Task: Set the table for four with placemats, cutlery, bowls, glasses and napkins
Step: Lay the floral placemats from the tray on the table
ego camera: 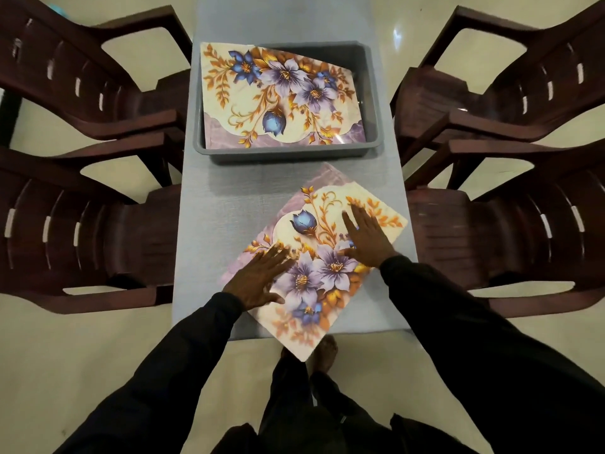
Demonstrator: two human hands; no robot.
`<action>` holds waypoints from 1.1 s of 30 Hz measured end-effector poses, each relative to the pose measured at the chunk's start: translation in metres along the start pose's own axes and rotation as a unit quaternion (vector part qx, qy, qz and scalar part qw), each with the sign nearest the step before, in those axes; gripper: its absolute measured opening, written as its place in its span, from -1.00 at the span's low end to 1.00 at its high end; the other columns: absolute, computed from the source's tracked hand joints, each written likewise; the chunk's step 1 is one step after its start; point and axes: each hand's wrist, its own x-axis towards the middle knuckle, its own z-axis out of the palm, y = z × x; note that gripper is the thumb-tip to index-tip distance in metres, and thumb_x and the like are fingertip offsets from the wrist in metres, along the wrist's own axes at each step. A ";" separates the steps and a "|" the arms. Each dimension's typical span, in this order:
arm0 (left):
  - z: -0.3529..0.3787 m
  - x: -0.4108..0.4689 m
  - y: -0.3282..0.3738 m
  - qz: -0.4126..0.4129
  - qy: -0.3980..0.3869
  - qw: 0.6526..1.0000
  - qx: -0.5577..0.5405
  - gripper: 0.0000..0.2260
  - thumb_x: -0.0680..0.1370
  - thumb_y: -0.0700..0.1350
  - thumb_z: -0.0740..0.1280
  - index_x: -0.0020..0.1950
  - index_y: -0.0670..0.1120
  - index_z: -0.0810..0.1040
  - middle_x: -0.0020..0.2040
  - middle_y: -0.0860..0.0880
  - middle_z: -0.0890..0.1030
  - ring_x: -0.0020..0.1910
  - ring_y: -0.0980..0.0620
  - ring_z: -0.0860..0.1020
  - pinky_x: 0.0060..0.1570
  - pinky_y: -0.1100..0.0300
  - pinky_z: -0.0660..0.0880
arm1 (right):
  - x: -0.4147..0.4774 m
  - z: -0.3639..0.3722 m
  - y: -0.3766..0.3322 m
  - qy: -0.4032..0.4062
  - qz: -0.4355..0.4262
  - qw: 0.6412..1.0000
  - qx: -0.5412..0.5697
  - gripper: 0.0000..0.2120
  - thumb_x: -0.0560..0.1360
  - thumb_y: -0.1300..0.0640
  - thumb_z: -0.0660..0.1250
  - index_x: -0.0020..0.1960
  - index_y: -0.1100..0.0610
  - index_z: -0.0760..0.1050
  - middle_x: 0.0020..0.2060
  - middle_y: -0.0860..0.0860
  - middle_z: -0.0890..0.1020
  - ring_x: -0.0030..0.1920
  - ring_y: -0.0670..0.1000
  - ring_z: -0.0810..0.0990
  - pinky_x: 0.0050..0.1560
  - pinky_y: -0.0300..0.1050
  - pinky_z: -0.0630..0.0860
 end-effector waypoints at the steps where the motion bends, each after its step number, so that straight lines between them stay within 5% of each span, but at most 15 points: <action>1: 0.006 0.002 0.002 -0.005 -0.013 1.000 0.022 -0.13 0.50 0.45 0.22 0.66 0.03 0.08 0.67 0.00 -0.01 0.65 -0.04 -0.08 0.59 -0.08 -0.07 | 0.005 -0.006 0.002 -0.008 -0.006 1.000 -0.008 0.01 0.52 -0.24 0.39 0.66 0.11 -0.16 0.62 0.21 -0.21 0.62 0.26 -0.19 0.59 0.24 -0.05; 8: 0.036 0.014 0.049 -0.099 -0.012 0.993 0.060 -0.19 0.55 0.42 0.12 0.67 0.03 0.03 0.67 -0.06 -0.02 0.65 -0.10 -0.07 0.57 -0.17 0.08 | -0.002 0.014 -0.013 0.076 -0.046 0.996 0.017 -0.33 0.54 0.30 0.32 0.60 0.12 0.23 0.61 0.23 0.12 0.60 0.31 0.10 0.53 0.27 0.19; 12: 0.047 0.027 0.085 -0.169 0.016 0.984 0.050 -0.19 0.54 0.43 0.02 0.66 -0.02 0.10 0.65 -0.11 0.09 0.63 -0.16 0.08 0.55 -0.14 0.05 | -0.043 0.054 -0.028 0.115 -0.015 0.990 0.077 -0.43 0.58 0.12 0.34 0.56 0.17 0.30 0.57 0.25 0.23 0.57 0.28 0.22 0.46 0.25 0.32; 18: 0.061 0.045 0.125 -0.258 0.037 0.965 0.026 -0.19 0.54 0.42 -0.05 0.67 -0.03 0.04 0.66 -0.13 0.05 0.63 -0.19 0.04 0.58 -0.13 -0.03 | -0.119 0.096 -0.034 0.146 0.005 0.986 0.076 -0.29 0.59 -0.15 0.34 0.62 0.09 0.18 0.60 0.12 0.22 0.61 0.19 0.14 0.56 0.15 0.20; 25: 0.073 0.030 0.124 -0.135 0.035 0.990 -0.031 -0.28 0.61 0.27 0.16 0.67 0.00 -0.01 0.67 -0.02 -0.07 0.64 -0.01 -0.14 0.61 -0.09 -0.02 | -0.133 0.089 -0.002 0.123 0.011 0.991 0.055 -0.23 0.52 0.05 0.48 0.61 0.12 0.19 0.58 0.15 0.25 0.59 0.21 0.18 0.52 0.18 0.27; 33: 0.077 0.008 0.118 -0.059 -0.032 0.997 0.039 -0.07 0.48 0.52 0.16 0.67 0.07 -0.09 0.67 -0.04 -0.15 0.64 -0.11 -0.21 0.60 -0.04 -0.15 | -0.153 0.085 0.010 0.100 0.030 0.993 0.047 -0.26 0.56 0.07 0.41 0.63 0.10 0.11 0.62 0.14 0.15 0.62 0.20 0.05 0.53 0.21 0.22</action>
